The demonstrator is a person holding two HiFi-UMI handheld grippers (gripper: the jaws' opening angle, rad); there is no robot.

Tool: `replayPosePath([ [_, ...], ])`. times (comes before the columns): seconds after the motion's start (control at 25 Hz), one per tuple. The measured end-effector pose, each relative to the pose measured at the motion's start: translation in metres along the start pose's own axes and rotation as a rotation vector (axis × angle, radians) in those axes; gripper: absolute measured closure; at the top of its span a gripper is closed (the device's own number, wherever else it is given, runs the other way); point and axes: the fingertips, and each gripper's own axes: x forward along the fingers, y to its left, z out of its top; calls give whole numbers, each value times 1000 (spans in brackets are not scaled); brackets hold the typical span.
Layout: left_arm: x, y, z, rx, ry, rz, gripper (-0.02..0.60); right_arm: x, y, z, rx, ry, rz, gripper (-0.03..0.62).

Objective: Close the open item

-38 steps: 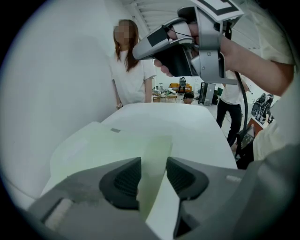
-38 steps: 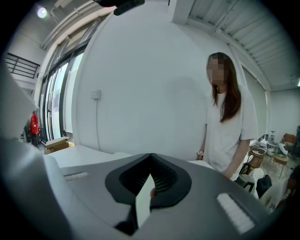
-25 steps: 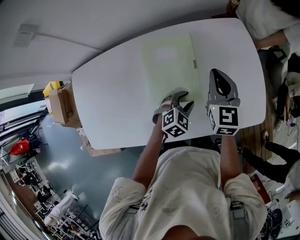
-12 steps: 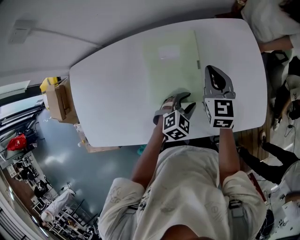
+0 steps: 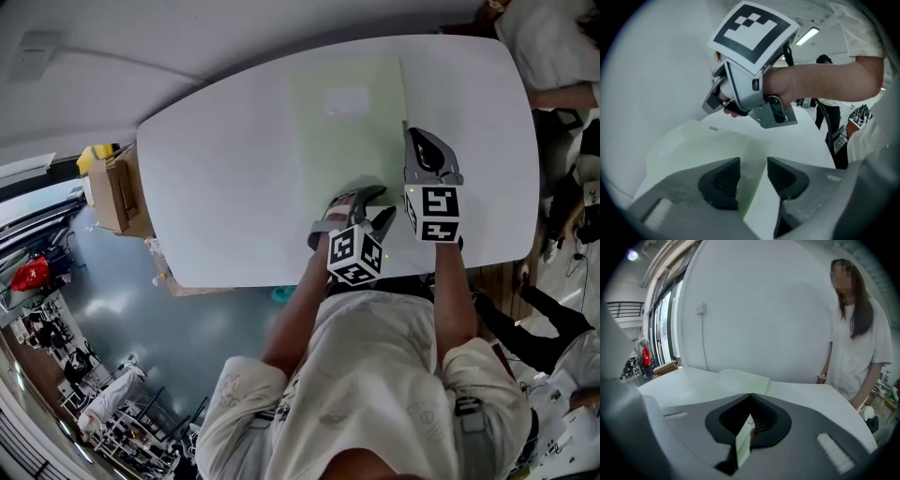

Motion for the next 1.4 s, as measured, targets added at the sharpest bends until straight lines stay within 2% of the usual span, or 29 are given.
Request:
replayPosePath([
  [0.56,-1,0,0,-14,-6,-15,393,36,-3,-37,1,138,23,592],
  [0.92,1,1,-2,-10,-4,-14,393,44,-2,-47,2,170,36,591],
  [1.4,-10,4,6,-65,-58,-3,393,43,-1,-45,-5,191,26,591],
])
